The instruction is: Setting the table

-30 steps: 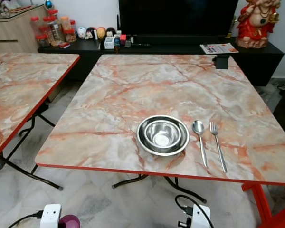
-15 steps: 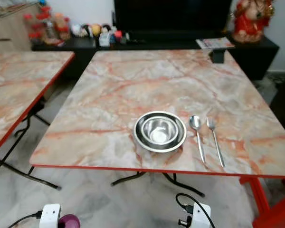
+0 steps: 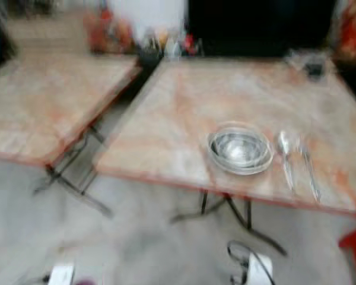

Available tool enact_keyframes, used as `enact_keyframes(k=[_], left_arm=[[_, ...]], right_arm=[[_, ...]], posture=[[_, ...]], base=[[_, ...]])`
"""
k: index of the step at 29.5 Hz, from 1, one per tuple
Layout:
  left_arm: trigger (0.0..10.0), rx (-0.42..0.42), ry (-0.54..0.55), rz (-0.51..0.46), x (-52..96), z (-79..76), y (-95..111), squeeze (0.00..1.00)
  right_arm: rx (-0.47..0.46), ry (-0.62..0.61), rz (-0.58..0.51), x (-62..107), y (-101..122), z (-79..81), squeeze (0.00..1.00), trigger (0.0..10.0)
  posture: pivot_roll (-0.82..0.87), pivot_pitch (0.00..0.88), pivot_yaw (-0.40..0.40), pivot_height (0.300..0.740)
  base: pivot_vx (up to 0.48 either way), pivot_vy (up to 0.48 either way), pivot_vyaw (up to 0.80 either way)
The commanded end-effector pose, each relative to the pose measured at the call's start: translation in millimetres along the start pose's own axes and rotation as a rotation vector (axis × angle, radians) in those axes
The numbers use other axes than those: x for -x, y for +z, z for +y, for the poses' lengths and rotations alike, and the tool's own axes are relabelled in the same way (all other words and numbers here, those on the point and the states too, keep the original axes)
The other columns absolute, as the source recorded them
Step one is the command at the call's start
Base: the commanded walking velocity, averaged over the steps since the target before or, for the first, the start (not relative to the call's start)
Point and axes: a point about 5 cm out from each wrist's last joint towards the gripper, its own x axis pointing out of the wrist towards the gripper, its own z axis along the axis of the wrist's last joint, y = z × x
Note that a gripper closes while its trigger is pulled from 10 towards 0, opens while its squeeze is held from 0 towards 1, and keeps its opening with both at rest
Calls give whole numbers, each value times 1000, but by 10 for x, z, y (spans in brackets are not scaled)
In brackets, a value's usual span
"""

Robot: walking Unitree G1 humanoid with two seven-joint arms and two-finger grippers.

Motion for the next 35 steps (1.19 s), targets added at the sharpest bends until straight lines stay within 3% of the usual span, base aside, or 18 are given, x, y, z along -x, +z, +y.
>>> enact_keyframes(k=[1, 22, 26, 27, 32, 35], left_arm=[[10000, -7, -19, -72, -47, -81, 236, 0], [10000, 30, -37, -140, -54, -98, 356, 0], [10000, 9, -94, -240, -62, -191, 590, 0], [10000, 10, -129, -322, -47, -225, 740, 0], [10000, -54, -281, -566, 104, -338, 1119, 0], [10000, -72, -316, -623, 183, -346, 1206, 0]], right_arm=[[-7, -24, 15, 14, -43, -85, 0, 10000], [-8, -20, 3, 9, -24, -47, 0, 10000], [-2, -24, 7, 11, -29, -70, 0, 10000], [0, -26, 7, 13, -32, -82, 0, 10000], [11, -27, 14, 18, -52, -88, 0, 10000], [11, -23, 16, 19, -58, -72, 0, 10000]], posture=[[-31, 0, 50, 740], [-29, 0, 56, 740], [-25, 0, 51, 740], [-20, 0, 50, 740], [-1, 0, 51, 740], [1, 0, 53, 740]], base=[[0, 0, 0], [46, 0, -67], [0, 0, 0], [0, 0, 0], [0, 0, 0], [0, 0, 0]])
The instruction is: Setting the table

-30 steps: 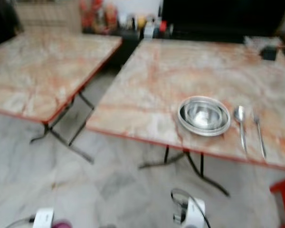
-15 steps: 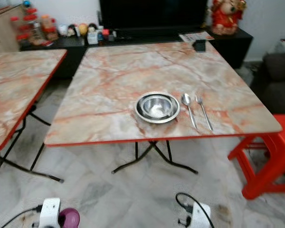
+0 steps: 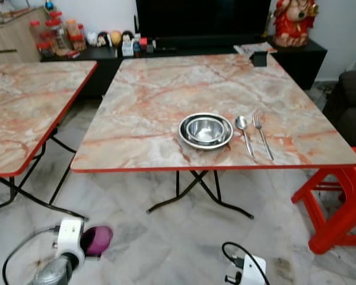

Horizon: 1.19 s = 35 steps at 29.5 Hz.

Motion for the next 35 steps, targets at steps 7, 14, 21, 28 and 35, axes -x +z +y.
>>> enact_keyframes(k=[7, 14, 21, 28, 35], left_arm=[[10000, 4, -97, -196, 14, -86, 512, 0], [10000, -16, -230, -254, 114, -239, 832, 0], [10000, 79, -387, -294, 169, -422, 1397, 0], [10000, 35, -402, -317, 25, -597, 1736, 0], [10000, 20, -333, -238, -434, -950, 1884, 0]], right_arm=[[6, 13, 2, 4, -14, 57, 0, 10000], [14, 13, 5, 2, -11, 35, 0, 10000], [23, 17, -2, -10, 28, 36, 0, 10000], [18, 19, 0, -10, 26, 65, 0, 10000], [-9, 8, -11, -9, 32, 71, 0, 10000]], posture=[[9, 0, 51, 740], [14, 0, 43, 740], [17, 0, 40, 740], [3, 0, 50, 740], [-27, 0, 75, 740]], base=[[0, 0, 0], [0, 0, 0], [0, 0, 0], [0, 0, 0], [0, 0, 0]])
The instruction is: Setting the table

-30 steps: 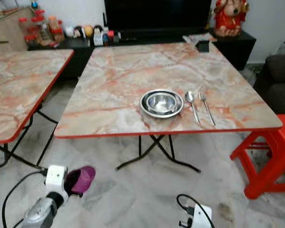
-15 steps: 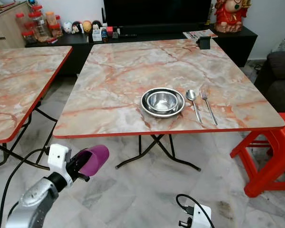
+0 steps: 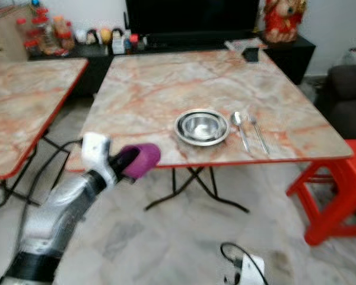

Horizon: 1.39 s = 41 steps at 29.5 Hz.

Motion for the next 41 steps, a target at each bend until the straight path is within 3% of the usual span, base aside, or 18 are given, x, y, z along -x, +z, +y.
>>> enact_keyframes(k=[1, 9, 15, 18, 23, 24, 27, 29, 36, 41], left_arm=[[10000, -23, 24, 33, -70, -29, -86, 0], [10000, 13, 147, 106, -351, -83, -124, 0], [10000, 0, 229, 135, -417, 12, -105, 0], [10000, 3, 279, 140, -389, 127, -129, 0], [10000, -32, 271, 130, -240, 302, -175, 0], [10000, -36, 273, 125, -167, 412, -186, 0], [10000, 10, 237, 107, -103, 474, -165, 0], [10000, -7, 189, 106, -34, 515, -167, 0], [10000, 4, 211, 97, 28, 632, -123, 0], [10000, -7, 212, 112, 14, 629, -115, 0]], right_arm=[[-21, -9, -4, 3, -4, -2, 0, 10000], [-39, -11, -30, -11, 60, -8, 0, 10000], [-34, -7, -29, -11, 58, 1, 0, 10000], [-38, -6, -32, -11, 63, 3, 0, 10000], [-41, -5, -41, -16, 86, 6, 0, 10000], [-39, -4, -42, -19, 95, 3, 0, 10000], [-35, -2, -45, -23, 110, 2, 0, 10000], [-29, 5, -48, -26, 121, 4, 0, 10000], [-33, -1, -54, -30, 142, -16, 0, 10000], [-34, 0, -59, -34, 159, -20, 0, 10000]], posture=[[-27, 0, 75, 740], [-38, 0, 76, 740], [-36, 0, 73, 740], [-39, 0, 73, 740], [-36, 0, 69, 740], [-33, 0, 66, 740], [-27, 0, 57, 740], [-29, 0, 57, 740], [-34, 0, 54, 740], [-37, 0, 50, 740]], base=[[0, 0, 0], [0, 0, 0], [0, 0, 0], [0, 0, 0], [0, 0, 0], [0, 0, 0], [0, 0, 0], [0, 0, 0], [0, 0, 0], [101, 0, 0]])
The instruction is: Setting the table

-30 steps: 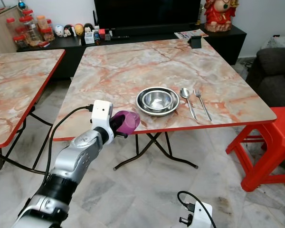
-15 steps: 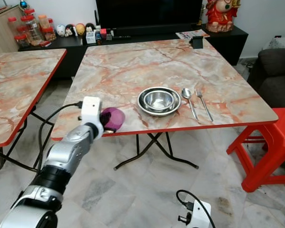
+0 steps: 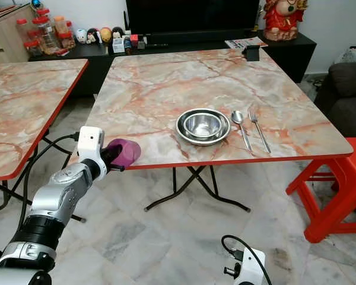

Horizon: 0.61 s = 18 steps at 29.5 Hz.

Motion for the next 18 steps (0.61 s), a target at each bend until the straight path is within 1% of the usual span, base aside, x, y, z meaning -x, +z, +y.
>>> enact_keyframes(k=[1, 7, 16, 18], left_arm=[[10000, -2, -2, -25, -3, 2, 110, 0], [10000, -3, -12, -22, -32, -52, 119, 0], [10000, -6, -10, -26, -48, -66, 141, 0], [10000, -9, -10, -31, -54, -65, 159, 0]], right_arm=[[-9, 8, -15, -11, 44, 24, 0, 10000], [-5, 8, -16, -13, 49, 21, 0, 10000], [-11, 7, -11, -9, 34, 27, 0, 10000], [-20, 14, -11, -11, 38, 54, 0, 10000]], posture=[[-38, 0, 50, 740], [-39, 0, 50, 740], [-39, 0, 53, 740], [-36, 0, 56, 740]], base=[[262, 0, 0], [281, 0, 0], [318, 0, 0], [336, 0, 0]])
